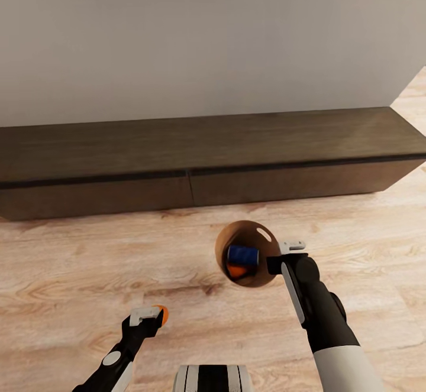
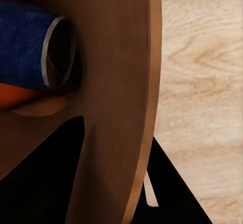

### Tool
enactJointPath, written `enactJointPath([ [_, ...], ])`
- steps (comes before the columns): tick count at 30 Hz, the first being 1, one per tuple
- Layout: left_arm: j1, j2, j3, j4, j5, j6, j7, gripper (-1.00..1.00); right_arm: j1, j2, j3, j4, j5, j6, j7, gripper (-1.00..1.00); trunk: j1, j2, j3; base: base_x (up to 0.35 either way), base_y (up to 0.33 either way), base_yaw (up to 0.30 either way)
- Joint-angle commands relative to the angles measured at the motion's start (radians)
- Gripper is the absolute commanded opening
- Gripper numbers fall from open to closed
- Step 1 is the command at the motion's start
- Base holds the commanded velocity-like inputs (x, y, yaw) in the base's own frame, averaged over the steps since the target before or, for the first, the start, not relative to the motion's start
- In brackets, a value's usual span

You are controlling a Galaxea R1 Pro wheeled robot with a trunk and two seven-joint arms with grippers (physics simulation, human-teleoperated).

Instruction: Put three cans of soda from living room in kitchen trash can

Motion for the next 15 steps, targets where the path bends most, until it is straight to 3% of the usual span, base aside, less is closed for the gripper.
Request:
enactJointPath([
  [1, 0.0, 0.0, 0.0, 0.0, 0.0, 0.0, 0.0, 1.0, 0.0, 0.0, 0.001, 0.0, -0.013, -0.001, 0.001, -1.0, 0.004, -0.007, -0.003, 0.0, 0.0, 0.0],
  [15, 0.0, 0.0, 0.0, -0.001, 0.0, 0.0, 0.0, 1.0, 0.0, 0.0, 0.001, -0.001, -0.014, -0.001, 0.001, -1.0, 0.058, -0.105, -0.047, 0.0, 0.0, 0.0],
])
